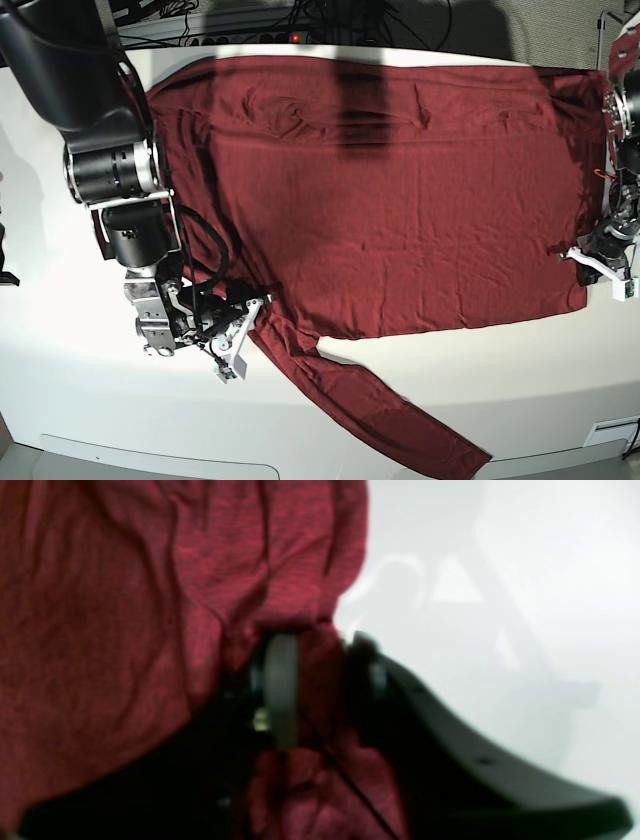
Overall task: Fold the T-shirt properly
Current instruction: 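Move the right gripper along the edge to the hem by the sleeve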
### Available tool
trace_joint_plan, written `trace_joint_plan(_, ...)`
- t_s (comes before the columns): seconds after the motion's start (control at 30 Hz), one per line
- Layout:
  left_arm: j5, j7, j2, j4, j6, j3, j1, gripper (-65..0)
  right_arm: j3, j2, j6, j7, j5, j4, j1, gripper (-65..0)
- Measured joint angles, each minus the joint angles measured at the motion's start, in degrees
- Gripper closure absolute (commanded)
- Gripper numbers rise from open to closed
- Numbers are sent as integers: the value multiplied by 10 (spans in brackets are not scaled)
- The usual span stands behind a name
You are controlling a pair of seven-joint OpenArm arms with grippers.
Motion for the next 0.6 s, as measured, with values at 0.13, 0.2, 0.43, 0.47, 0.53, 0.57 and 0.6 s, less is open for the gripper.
trace_joint_plan(0.13,0,0,0,0,0,0,0,0,0,7,-3,-17,-9,1,1,-33)
trace_joint_plan(0.2,0,0,0,0,0,0,0,0,0,14,-5,-17,-11,1,1,0)
trace_joint_plan(0.43,0,0,0,0,0,0,0,0,0,65,-7,-4,-7,1,1,0)
trace_joint_plan(0.47,0,0,0,0,0,0,0,0,0,73,-8,13,-7,0,0,0)
trace_joint_plan(0.53,0,0,0,0,0,0,0,0,0,87,-12,37,11,-1,-4,0)
trace_joint_plan(0.57,0,-1,0,0,0,0,0,0,0,92,-12,48,26,-2,-5,0)
trace_joint_plan(0.6,2,-5,0,0,0,0,0,0,0,94,-14,54,36,-3,-6,0)
